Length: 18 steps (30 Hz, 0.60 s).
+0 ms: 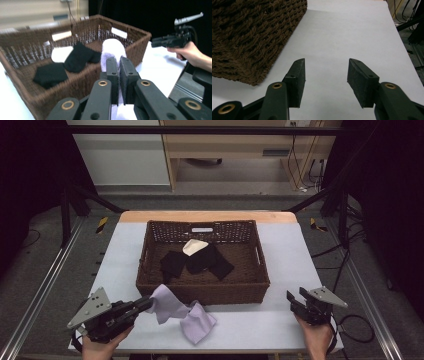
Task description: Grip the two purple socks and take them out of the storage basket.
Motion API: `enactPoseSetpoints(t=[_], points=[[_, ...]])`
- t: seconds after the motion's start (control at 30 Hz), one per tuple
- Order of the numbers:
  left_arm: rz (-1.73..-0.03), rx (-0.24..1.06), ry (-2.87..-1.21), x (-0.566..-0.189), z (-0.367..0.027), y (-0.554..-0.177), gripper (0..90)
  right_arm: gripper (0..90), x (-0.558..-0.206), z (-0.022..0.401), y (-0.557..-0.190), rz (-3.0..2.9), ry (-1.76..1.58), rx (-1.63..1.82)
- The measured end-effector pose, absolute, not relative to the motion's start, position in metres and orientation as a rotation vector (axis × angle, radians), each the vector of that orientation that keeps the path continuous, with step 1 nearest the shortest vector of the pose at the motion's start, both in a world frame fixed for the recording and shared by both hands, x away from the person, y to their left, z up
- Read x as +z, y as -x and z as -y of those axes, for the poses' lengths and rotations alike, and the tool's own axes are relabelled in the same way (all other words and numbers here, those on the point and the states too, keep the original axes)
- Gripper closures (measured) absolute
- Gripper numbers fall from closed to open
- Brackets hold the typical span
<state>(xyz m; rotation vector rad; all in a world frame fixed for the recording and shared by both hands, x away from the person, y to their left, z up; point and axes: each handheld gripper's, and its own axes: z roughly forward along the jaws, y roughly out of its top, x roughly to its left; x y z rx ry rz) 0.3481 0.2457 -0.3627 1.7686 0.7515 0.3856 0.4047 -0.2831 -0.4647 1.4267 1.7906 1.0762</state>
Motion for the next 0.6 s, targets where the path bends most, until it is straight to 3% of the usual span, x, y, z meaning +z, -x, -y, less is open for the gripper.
enactPoseSetpoints(t=[0.3, 0.6], points=[[-0.839, 0.279, -1.899, -0.414, -0.23, -0.362, 85.5, 48.8, -0.465, 0.281, -0.405, -1.796, -1.428, 1.071], [-0.882, 0.276, -2.008, -0.442, -0.214, -0.376, 85.2, 48.8, -0.468, 0.278, -0.407, -1.808, -1.427, 1.062]])
